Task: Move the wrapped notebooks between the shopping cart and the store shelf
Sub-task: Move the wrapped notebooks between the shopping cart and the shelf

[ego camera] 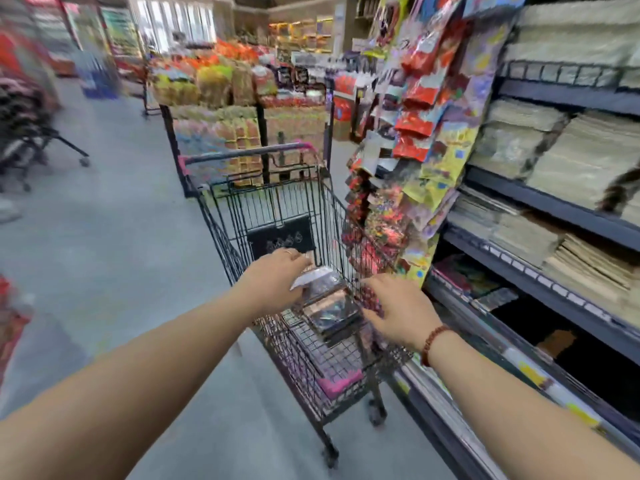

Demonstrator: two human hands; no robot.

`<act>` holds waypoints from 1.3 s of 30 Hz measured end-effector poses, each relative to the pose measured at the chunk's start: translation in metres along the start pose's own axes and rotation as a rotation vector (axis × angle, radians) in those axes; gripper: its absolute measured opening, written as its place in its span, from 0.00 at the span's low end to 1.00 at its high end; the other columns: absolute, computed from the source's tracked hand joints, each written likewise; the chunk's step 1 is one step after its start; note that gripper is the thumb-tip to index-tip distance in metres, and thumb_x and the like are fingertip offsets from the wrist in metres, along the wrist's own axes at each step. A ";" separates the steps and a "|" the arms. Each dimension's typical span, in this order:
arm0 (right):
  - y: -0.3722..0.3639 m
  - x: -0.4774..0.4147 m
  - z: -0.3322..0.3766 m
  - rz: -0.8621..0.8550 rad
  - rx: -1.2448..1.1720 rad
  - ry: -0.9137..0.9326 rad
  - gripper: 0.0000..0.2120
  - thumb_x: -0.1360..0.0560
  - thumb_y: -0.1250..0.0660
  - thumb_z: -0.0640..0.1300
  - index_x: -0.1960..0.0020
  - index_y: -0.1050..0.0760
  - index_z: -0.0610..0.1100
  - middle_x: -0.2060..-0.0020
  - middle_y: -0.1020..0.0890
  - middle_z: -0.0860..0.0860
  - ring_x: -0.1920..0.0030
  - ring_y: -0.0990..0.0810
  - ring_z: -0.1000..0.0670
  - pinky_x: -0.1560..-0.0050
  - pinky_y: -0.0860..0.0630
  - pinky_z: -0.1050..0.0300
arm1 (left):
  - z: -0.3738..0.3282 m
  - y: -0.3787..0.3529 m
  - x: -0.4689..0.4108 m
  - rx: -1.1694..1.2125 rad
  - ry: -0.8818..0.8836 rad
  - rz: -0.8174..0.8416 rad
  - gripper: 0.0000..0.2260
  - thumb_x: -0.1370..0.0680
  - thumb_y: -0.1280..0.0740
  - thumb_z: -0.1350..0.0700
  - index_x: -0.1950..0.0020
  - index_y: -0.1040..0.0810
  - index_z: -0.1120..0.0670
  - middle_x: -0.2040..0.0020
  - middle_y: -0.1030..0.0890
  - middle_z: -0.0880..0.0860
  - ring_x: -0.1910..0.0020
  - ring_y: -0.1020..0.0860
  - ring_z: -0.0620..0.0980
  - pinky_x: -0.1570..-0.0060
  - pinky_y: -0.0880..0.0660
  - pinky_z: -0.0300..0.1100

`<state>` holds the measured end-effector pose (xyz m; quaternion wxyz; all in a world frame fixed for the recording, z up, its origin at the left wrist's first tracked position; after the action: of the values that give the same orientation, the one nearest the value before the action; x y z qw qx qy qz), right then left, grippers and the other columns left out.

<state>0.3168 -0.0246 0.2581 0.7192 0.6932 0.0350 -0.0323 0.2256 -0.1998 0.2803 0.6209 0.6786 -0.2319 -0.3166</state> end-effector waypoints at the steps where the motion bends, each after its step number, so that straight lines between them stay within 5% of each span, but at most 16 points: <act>1: -0.001 -0.009 0.009 0.001 -0.004 -0.001 0.25 0.24 0.40 0.56 0.30 0.36 0.49 0.35 0.28 0.50 0.35 0.31 0.46 0.37 0.31 0.50 | 0.011 0.000 0.001 0.012 0.007 -0.004 0.23 0.23 0.38 0.49 0.29 0.34 0.51 0.34 0.28 0.54 0.35 0.30 0.54 0.40 0.27 0.50; 9: -0.026 -0.074 0.026 0.048 -0.025 -0.035 0.26 0.24 0.40 0.56 0.29 0.38 0.49 0.35 0.28 0.52 0.36 0.31 0.50 0.35 0.32 0.54 | 0.065 -0.019 -0.026 0.036 -0.001 -0.003 0.22 0.24 0.38 0.49 0.31 0.31 0.53 0.37 0.25 0.53 0.38 0.28 0.54 0.41 0.26 0.50; 21: -0.068 -0.184 -0.048 0.076 -0.099 -0.156 0.25 0.25 0.39 0.56 0.30 0.36 0.50 0.35 0.27 0.52 0.36 0.30 0.49 0.36 0.30 0.52 | 0.114 -0.057 -0.161 -0.020 -0.055 0.092 0.24 0.23 0.38 0.46 0.28 0.34 0.52 0.33 0.28 0.53 0.35 0.30 0.54 0.41 0.27 0.48; 30: -0.126 -0.231 -0.078 0.152 -0.130 -0.394 0.24 0.25 0.40 0.54 0.31 0.35 0.49 0.36 0.27 0.50 0.37 0.30 0.47 0.38 0.30 0.51 | 0.132 -0.143 -0.268 0.024 -0.308 0.255 0.22 0.23 0.38 0.48 0.30 0.32 0.53 0.37 0.26 0.55 0.39 0.28 0.55 0.48 0.28 0.46; 39: -0.186 -0.276 -0.089 0.222 -0.260 -0.790 0.26 0.25 0.39 0.54 0.30 0.35 0.47 0.36 0.27 0.47 0.36 0.31 0.45 0.37 0.31 0.51 | 0.181 -0.242 -0.352 0.136 -0.484 0.465 0.20 0.26 0.37 0.48 0.37 0.28 0.56 0.40 0.25 0.57 0.41 0.27 0.57 0.45 0.26 0.52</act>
<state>0.0242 0.0568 0.0956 0.7579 0.5307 -0.3140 -0.2128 -0.1673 -0.0471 0.0852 0.5566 0.5529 -0.5414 -0.3022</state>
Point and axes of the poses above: each hand's wrist, its own x-axis away from the middle knuckle, its own y-axis out of the back of the hand, z = x × y, the point moved 5 cm from there along -x, towards the middle knuckle
